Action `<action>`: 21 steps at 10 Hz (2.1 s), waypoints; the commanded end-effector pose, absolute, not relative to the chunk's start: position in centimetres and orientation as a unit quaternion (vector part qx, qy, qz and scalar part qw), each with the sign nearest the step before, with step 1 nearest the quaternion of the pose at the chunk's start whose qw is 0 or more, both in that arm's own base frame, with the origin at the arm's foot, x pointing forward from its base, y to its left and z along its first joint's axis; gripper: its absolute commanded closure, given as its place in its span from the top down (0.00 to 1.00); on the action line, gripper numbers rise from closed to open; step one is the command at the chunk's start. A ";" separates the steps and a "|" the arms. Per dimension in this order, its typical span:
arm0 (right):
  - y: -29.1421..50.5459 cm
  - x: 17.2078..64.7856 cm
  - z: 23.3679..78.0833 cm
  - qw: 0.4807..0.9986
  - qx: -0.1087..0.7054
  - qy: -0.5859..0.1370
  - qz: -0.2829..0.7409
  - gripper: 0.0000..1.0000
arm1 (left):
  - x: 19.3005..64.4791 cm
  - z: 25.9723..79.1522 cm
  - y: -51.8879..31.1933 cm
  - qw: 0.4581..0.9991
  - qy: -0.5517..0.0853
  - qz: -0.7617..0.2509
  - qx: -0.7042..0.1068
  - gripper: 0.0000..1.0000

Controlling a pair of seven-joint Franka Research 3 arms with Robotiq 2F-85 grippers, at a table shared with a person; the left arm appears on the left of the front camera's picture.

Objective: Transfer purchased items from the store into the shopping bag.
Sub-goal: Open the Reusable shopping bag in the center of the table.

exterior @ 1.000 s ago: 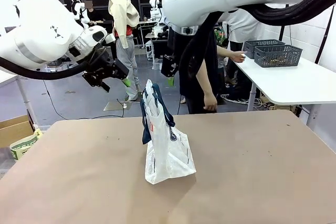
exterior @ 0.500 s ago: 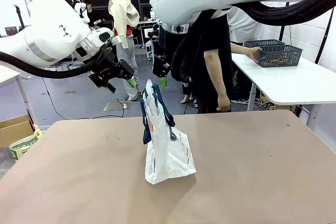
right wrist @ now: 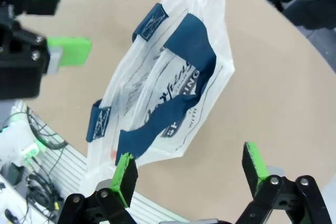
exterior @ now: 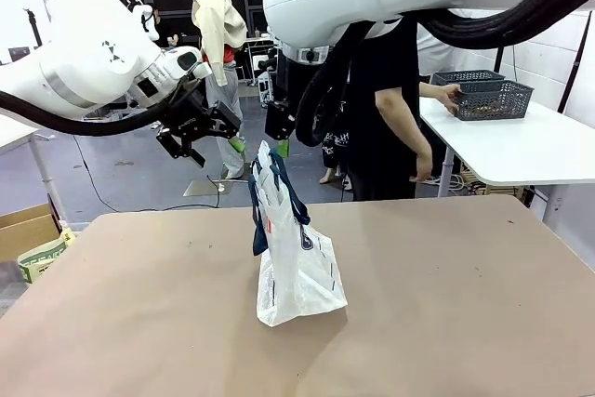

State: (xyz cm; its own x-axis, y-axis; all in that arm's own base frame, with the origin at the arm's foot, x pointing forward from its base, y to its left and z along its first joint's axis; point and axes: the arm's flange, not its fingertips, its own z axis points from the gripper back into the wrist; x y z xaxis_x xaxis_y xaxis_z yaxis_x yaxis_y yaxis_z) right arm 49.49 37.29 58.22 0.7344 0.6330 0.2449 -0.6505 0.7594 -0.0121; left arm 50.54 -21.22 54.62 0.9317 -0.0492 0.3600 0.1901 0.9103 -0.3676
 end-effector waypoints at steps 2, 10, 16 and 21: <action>39.2 50.7 58.6 0.938 0.042 -0.102 0.329 1.00 | 49.0 53.8 -21.0 0.965 -0.151 -0.049 -0.210 1.00; 39.4 49.0 58.1 0.937 0.034 -0.100 0.333 1.00 | 51.4 53.6 -22.6 0.960 -0.159 -0.056 -0.222 1.00; 39.0 55.5 56.4 0.950 0.056 -0.084 0.297 1.00 | 47.9 53.7 -22.3 0.963 -0.140 -0.063 -0.221 1.00; 39.7 58.2 57.0 0.954 0.074 -0.081 0.281 1.00 | 44.7 52.9 -22.9 0.964 -0.088 -0.021 -0.249 1.00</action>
State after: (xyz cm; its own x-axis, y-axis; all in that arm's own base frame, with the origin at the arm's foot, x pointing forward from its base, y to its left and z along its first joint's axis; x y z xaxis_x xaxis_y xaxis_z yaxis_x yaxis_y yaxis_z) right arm 57.52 38.60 56.20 0.8116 0.5411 0.2201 -0.5690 0.8176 0.0882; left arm 45.28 -22.32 53.10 0.9726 -0.0374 0.2296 0.1368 0.8901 -0.4347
